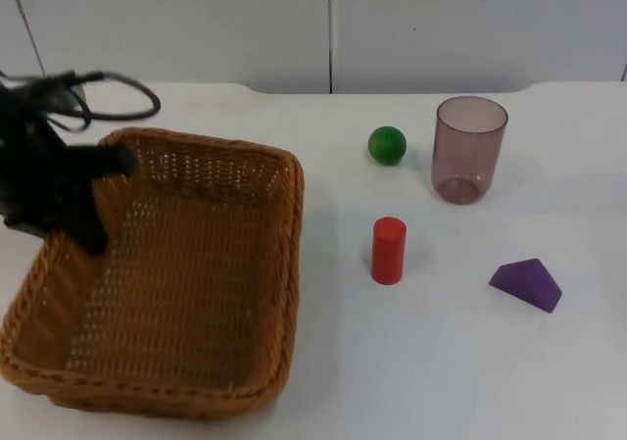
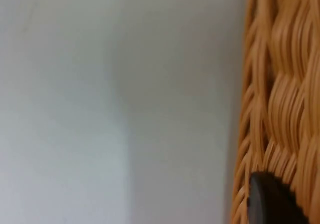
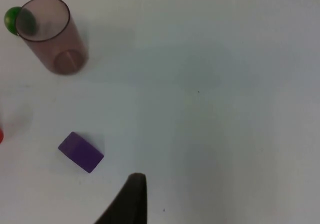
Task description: Pick up the basket with the left hand and place the triangular block into the basket with the right hand.
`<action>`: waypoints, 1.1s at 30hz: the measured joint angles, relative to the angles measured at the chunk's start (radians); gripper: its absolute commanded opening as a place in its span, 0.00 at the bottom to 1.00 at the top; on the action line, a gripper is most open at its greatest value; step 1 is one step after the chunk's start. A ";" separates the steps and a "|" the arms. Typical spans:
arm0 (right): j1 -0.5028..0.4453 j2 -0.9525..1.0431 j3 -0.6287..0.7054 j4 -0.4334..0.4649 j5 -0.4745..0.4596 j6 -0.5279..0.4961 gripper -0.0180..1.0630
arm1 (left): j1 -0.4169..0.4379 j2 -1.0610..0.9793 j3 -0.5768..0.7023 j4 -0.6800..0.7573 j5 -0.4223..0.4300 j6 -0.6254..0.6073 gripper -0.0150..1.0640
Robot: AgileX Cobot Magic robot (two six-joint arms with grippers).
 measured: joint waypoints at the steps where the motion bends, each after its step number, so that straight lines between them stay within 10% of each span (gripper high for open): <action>1: 0.000 0.000 0.000 0.000 0.000 0.000 0.99 | 0.000 -0.037 0.004 0.002 0.029 -0.004 0.01; 15: 0.000 0.000 0.000 0.000 0.041 -0.002 0.99 | 0.026 -0.307 0.111 -0.093 0.235 0.062 0.01; 33: 0.000 0.000 0.000 0.058 0.042 -0.131 0.99 | 0.157 -0.311 0.264 -0.234 0.151 0.275 0.01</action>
